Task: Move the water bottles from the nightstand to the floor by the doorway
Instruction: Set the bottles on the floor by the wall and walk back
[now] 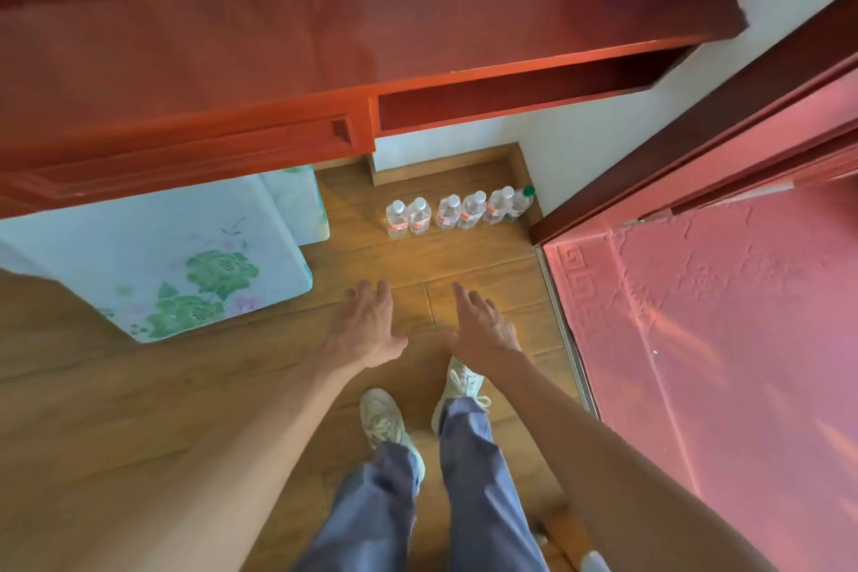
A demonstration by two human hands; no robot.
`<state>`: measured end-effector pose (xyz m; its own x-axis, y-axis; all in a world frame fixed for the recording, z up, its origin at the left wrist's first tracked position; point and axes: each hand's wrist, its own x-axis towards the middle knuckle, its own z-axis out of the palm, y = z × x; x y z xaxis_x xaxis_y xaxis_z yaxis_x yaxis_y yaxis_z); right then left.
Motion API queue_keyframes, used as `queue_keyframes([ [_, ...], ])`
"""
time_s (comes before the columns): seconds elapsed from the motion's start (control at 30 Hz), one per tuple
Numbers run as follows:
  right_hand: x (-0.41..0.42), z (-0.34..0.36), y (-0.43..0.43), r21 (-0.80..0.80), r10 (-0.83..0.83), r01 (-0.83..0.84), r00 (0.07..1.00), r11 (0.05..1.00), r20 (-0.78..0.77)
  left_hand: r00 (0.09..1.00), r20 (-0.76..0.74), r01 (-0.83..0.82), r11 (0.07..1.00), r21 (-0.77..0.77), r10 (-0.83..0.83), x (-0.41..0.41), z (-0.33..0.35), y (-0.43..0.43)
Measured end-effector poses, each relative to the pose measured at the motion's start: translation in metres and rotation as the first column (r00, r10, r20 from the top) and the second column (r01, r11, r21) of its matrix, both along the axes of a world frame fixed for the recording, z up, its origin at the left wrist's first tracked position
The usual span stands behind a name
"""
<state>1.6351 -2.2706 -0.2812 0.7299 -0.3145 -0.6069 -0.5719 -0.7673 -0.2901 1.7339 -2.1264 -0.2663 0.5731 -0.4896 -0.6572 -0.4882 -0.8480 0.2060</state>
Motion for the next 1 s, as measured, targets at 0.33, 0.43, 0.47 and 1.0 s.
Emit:
queue_keyframes([
  [0.33, -0.046, 0.103, 0.010, -0.008, 0.066, -0.065, 0.990, 0.998, 0.127, 0.992, 0.128, 0.015, 1.000, 0.001, -0.015, -0.042, 0.097, 0.024],
  [0.43, -0.060, 0.116, 0.000, -0.023, 0.101, -0.099, 0.981, 0.995, 0.165, 0.985, 0.172, 0.001, 1.000, -0.021, 0.002, -0.054, 0.109, 0.024],
  [0.47, -0.064, 0.119, -0.005, -0.030, 0.115, -0.112, 0.978, 0.993, 0.175, 0.983, 0.181, -0.006, 1.000, -0.021, 0.010, -0.058, 0.112, 0.021],
  [1.0, -0.157, 0.157, -0.162, -0.036, 0.238, -0.237, 0.934, 0.971, 0.267, 0.952, 0.245, -0.164, 0.982, -0.092, 0.182, -0.171, 0.164, -0.122],
])
